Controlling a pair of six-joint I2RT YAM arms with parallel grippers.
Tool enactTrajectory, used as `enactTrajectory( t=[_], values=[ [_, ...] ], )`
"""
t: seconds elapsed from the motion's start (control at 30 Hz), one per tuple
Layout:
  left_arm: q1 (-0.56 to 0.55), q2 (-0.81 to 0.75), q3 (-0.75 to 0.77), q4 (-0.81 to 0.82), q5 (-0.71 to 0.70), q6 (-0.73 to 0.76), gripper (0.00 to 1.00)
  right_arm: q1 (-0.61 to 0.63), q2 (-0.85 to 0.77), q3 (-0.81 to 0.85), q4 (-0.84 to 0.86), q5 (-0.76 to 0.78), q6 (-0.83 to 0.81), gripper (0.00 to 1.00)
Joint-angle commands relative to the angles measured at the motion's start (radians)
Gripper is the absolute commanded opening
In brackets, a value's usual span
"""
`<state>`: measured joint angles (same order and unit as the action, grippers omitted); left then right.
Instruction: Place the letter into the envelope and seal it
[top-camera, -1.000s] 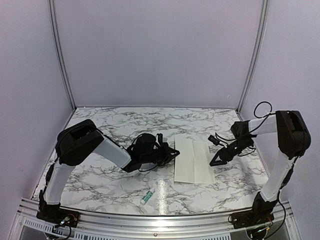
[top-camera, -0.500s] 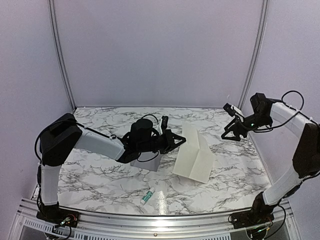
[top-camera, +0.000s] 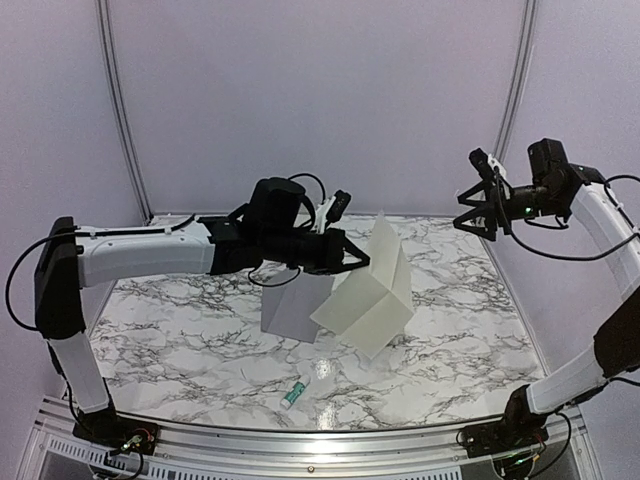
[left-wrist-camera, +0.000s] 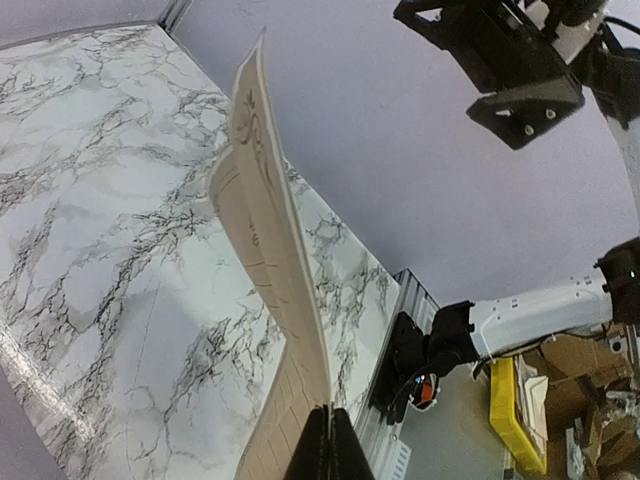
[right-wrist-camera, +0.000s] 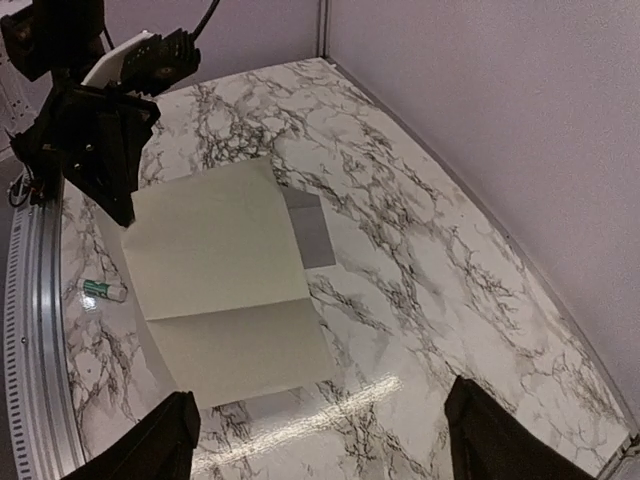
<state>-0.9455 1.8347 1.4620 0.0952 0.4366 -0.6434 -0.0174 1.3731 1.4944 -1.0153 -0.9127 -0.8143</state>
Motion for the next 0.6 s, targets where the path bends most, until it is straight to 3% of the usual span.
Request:
enactTrajectory(
  t=[0.0,0.1,0.23,0.4,0.57],
  values=[
    [-0.007,-0.091,0.016,-0.292,0.107,0.321,0.00,0.064,0.044,0.021,-0.176,-0.131,-0.165,0.76],
    [-0.017,-0.118,0.046,-0.420,0.085,0.452,0.00,0.136,0.024,-0.028,-0.121,-0.075,-0.105,0.69],
    [-0.033,-0.131,0.100,-0.557,0.078,0.539,0.00,0.195,-0.045,-0.083,-0.031,-0.068,-0.034,0.70],
    [-0.063,-0.128,0.122,-0.589,0.084,0.557,0.00,0.265,-0.065,-0.141,0.029,-0.044,0.016,0.72],
    [-0.096,-0.119,0.136,-0.599,0.057,0.582,0.00,0.297,-0.022,-0.182,0.012,-0.061,-0.047,0.72]
  ],
)
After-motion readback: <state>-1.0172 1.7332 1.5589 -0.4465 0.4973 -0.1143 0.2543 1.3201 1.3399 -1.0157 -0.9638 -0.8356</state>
